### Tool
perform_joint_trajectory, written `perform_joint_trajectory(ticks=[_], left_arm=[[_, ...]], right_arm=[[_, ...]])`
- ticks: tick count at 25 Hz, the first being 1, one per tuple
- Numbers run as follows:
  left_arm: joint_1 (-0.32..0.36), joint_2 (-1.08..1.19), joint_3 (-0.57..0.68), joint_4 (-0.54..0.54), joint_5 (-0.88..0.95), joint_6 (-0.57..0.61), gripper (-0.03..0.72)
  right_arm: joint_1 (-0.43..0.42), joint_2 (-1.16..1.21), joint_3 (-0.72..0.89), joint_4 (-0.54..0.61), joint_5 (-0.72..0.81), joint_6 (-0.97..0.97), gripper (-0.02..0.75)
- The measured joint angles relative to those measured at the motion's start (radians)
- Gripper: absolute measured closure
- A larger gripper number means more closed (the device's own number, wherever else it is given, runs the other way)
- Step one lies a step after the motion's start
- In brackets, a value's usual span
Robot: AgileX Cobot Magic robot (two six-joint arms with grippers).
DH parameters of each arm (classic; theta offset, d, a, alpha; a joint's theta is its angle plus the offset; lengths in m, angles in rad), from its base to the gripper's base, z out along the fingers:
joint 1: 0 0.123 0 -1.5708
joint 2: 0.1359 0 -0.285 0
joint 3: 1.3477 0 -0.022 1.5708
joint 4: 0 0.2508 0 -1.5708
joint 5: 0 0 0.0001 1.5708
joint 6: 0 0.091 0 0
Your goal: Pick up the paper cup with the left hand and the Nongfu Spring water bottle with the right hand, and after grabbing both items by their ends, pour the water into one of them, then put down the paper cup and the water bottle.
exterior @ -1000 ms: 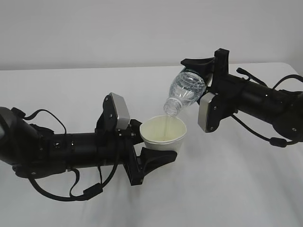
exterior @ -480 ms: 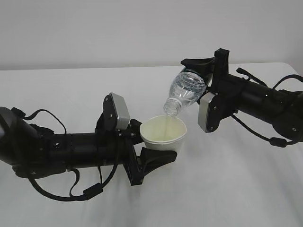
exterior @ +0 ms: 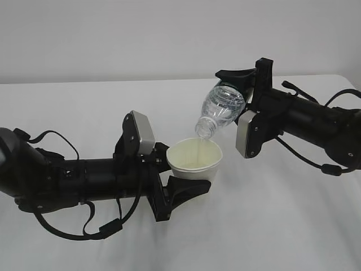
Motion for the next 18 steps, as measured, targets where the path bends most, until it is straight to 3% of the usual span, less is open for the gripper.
perform_joint_trajectory(ticks=[18], left_arm=[[0.000,0.000,0.000,0.000,0.006,0.000,0.204]], right_arm=[[0.000,0.000,0.000,0.000,0.000,-0.008,0.271]])
